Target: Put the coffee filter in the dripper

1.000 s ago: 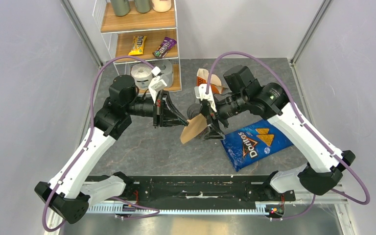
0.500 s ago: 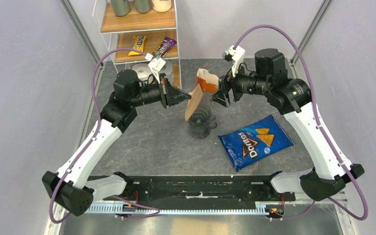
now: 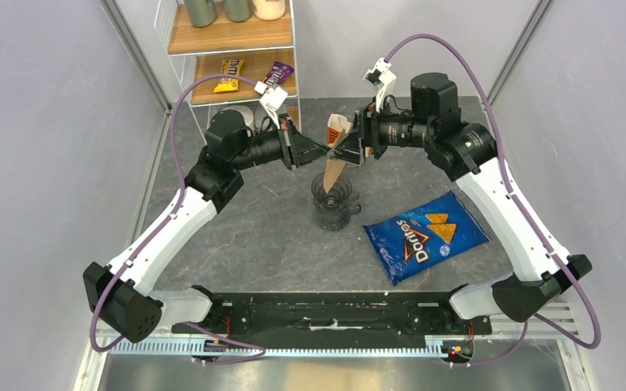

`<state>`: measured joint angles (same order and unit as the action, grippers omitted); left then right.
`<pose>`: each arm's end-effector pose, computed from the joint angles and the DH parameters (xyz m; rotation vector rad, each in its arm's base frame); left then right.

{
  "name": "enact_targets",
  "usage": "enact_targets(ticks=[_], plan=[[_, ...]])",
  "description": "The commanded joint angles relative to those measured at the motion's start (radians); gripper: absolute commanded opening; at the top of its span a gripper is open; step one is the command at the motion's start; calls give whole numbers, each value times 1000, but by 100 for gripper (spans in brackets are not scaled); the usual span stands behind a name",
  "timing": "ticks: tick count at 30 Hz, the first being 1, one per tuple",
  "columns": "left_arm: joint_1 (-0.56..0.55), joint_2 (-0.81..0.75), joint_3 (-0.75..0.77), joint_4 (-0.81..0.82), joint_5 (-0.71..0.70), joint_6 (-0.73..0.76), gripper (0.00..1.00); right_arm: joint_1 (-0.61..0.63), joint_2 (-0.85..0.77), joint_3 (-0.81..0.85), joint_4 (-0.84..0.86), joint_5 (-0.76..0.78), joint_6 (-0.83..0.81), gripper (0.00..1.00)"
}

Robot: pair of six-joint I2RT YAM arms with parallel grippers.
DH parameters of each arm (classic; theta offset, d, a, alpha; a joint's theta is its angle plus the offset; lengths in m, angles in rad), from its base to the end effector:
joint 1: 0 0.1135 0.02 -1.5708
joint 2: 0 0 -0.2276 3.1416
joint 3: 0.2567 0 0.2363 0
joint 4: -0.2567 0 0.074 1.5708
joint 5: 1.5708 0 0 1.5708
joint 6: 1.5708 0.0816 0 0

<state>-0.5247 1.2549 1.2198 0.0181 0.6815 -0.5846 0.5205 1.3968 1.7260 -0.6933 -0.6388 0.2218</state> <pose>0.2487 -0.2034 0.3794 0.5326 1.6889 -1.3698 0.2429 0.1953 0.4186 -0.7371 1.8815 1.0996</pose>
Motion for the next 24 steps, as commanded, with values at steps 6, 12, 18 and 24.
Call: enact_targets(ticks=[6, 12, 18, 24], plan=[[-16, -9, 17, 121, -24, -67, 2, 1, 8, -12, 86, -48, 44, 63], [-17, -4, 4, 156, -12, -90, 2, -1, 8, -18, 90, -72, 19, 51], [-17, -9, -1, 164, -10, -89, 2, 0, -3, -20, 65, -58, -16, 33], [-17, -17, -5, 150, -15, -75, 2, 0, -12, -18, 33, -10, -36, 17]])
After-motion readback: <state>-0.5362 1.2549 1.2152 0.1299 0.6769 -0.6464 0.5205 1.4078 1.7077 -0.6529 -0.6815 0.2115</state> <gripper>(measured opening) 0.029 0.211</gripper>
